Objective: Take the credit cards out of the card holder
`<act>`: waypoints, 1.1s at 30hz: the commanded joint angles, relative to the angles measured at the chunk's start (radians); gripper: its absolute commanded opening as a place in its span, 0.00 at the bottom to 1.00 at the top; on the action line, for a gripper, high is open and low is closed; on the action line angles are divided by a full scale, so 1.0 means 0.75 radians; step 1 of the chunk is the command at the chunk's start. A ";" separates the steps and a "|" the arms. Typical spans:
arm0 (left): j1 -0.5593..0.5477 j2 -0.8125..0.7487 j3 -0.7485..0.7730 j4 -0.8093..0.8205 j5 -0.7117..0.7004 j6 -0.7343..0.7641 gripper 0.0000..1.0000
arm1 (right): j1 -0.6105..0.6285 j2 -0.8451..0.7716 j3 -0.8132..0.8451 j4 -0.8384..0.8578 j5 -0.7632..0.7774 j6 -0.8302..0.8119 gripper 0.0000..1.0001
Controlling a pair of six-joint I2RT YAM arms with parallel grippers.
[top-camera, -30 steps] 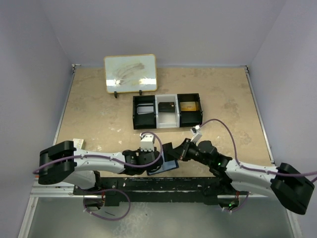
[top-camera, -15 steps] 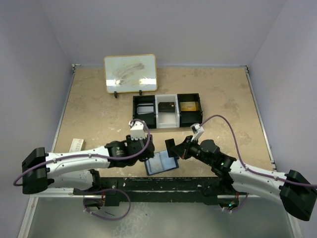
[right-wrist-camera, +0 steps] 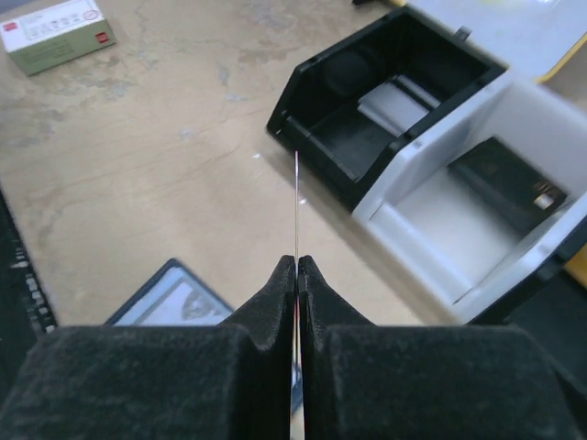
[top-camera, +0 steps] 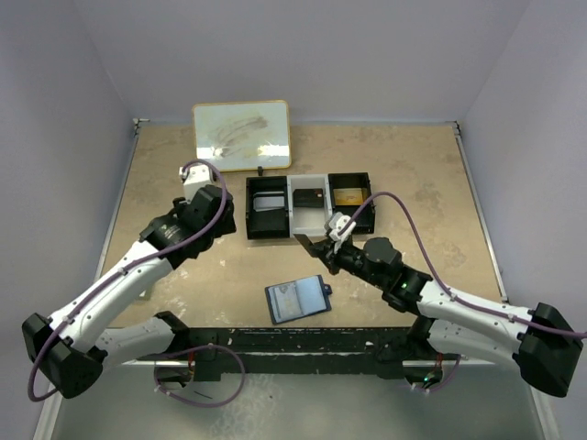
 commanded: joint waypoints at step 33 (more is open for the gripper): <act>0.023 -0.183 -0.160 0.122 -0.169 0.150 0.70 | -0.386 1.010 0.799 -0.141 -0.007 -1.351 0.00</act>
